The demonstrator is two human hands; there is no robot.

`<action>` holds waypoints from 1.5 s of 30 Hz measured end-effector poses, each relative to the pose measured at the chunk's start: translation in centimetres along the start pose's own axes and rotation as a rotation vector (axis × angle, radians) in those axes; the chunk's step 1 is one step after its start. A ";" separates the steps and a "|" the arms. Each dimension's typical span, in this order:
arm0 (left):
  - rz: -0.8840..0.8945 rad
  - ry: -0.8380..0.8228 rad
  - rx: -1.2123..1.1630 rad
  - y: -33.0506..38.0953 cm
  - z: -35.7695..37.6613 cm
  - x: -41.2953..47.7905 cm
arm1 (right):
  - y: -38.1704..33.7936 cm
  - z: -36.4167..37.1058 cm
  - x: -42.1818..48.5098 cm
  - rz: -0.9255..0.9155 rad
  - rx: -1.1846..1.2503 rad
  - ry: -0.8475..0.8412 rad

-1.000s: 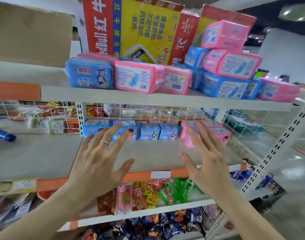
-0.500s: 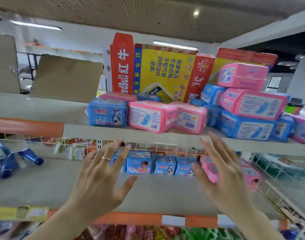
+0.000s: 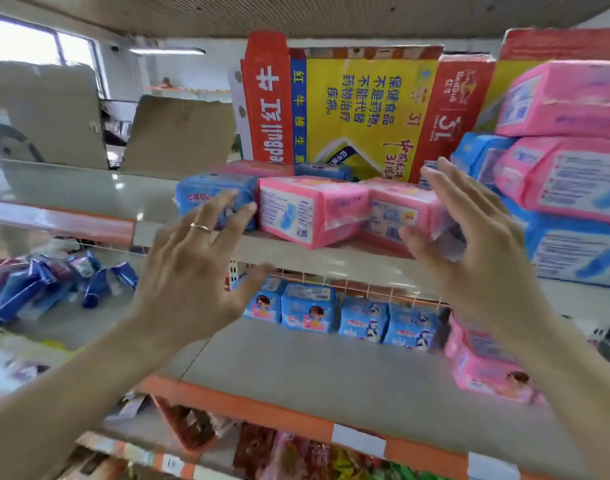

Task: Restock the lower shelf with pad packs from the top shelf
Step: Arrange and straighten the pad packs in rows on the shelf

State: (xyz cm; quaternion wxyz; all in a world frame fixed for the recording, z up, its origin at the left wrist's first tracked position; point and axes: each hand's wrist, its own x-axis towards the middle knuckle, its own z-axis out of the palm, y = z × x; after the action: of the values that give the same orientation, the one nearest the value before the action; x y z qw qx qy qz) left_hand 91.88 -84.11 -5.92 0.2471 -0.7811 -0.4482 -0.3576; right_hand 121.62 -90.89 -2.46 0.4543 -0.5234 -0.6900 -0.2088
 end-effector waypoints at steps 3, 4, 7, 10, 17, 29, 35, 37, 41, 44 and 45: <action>-0.070 0.038 0.015 0.3 -0.4 0.5 | 0.6 0.2 1.8 -0.015 0.033 -0.033; -0.087 0.050 0.019 0.3 -0.5 0.6 | 0.8 0.3 2.4 -0.025 0.033 -0.046; -0.114 0.039 0.021 0.0 -0.7 1.2 | 0.9 1.0 4.5 -0.039 0.029 -0.096; -0.097 0.055 0.036 -1.1 -0.5 1.8 | 0.7 1.8 6.8 -0.034 0.004 -0.128; -0.051 0.096 -0.034 -5.6 0.7 4.9 | 0.0 4.7 13.1 0.022 -0.103 -0.200; -0.002 0.297 -0.188 -14.1 4.1 10.9 | 1.0 13.7 24.4 0.286 -0.343 -0.610; 0.003 0.292 -0.407 -16.2 5.7 16.1 | 1.9 17.3 26.2 0.339 -0.408 -0.950; 0.013 0.285 -0.493 -16.2 6.3 18.3 | 2.6 18.1 26.1 0.362 -0.431 -1.049; 0.085 0.157 -0.843 -15.6 9.0 19.6 | 3.8 19.5 25.7 0.310 -0.557 -1.120; 0.119 0.091 -0.984 -15.5 11.0 19.0 | 5.4 20.4 25.7 0.303 -0.543 -1.048; 0.109 0.100 -1.038 -15.6 11.1 19.0 | 5.6 20.8 25.7 0.305 -0.552 -1.042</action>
State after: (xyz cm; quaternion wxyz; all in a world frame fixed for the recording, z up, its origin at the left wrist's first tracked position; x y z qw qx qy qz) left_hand 88.45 -58.86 2.99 -0.1334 -0.8050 -0.1582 -0.5560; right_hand 117.24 -59.25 7.76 -0.0708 -0.7481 -0.6591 -0.0291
